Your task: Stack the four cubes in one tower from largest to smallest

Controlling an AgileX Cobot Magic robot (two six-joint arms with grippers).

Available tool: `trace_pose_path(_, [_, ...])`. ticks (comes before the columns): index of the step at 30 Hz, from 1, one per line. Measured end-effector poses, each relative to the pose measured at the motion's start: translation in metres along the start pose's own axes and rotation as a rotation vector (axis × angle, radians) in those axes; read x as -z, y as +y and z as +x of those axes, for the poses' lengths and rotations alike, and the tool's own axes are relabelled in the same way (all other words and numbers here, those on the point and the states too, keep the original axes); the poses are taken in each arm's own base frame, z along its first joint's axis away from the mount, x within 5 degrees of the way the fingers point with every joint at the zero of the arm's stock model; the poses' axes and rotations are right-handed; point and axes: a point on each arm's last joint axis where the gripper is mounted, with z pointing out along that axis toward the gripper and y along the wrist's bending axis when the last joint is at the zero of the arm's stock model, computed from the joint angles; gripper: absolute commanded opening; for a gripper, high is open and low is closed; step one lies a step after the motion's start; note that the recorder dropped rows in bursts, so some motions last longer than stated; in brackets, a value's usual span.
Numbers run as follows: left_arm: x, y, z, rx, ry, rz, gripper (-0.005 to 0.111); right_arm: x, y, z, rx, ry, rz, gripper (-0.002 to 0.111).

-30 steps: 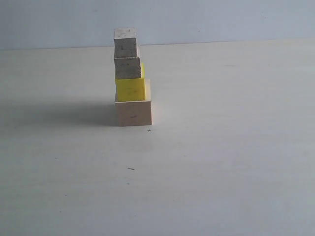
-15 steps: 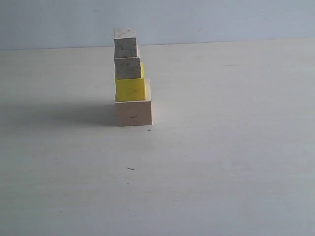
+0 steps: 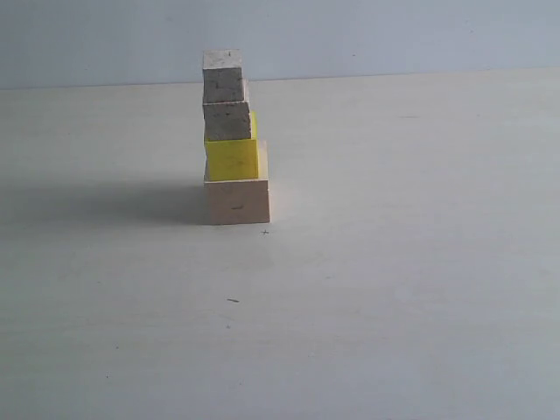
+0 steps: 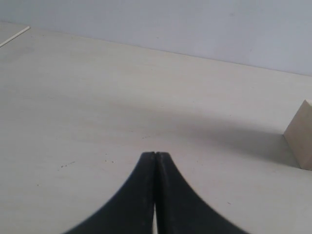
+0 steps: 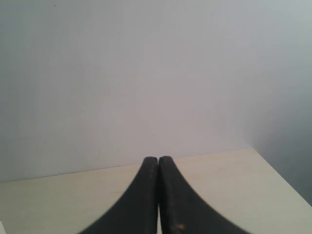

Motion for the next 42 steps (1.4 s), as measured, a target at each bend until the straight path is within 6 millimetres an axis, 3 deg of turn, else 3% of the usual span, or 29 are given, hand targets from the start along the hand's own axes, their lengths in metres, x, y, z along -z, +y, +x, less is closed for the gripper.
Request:
trace_pose_path(20, [0.0, 0.0, 0.0, 0.0, 0.0, 0.0, 0.0, 0.0, 0.002, -0.003, 0.0, -0.034, -0.011, 0.0])
trace_pose_path(26, [0.0, 0.0, 0.0, 0.0, 0.0, 0.0, 0.0, 0.004, 0.028, -0.031, -0.036, -0.331, 0.011, 0.0])
trace_pose_path(29, [0.0, 0.0, 0.0, 0.0, 0.0, 0.0, 0.0, -0.001, 0.035, -0.028, -0.059, -0.305, 0.05, 0.0])
trace_pose_path(31, [0.0, 0.0, 0.0, 0.0, 0.0, 0.0, 0.0, -0.015, 0.04, -0.009, -0.044, -0.229, 0.019, 0.0])
trace_pose_path(35, [0.0, 0.0, 0.0, 0.0, -0.002, 0.0, 0.0, -0.051, 0.045, 0.061, -0.06, -0.055, -0.078, 0.0])
trace_pose_path(39, [0.0, 0.0, 0.0, 0.0, -0.002, 0.0, 0.0, -0.071, 0.04, 0.12, -0.063, 0.082, -0.063, 0.0])
trace_pose_path(42, [0.0, 0.0, 0.0, 0.0, -0.002, 0.0, 0.0, -0.074, 0.038, 0.14, -0.062, 0.137, -0.055, 0.0])
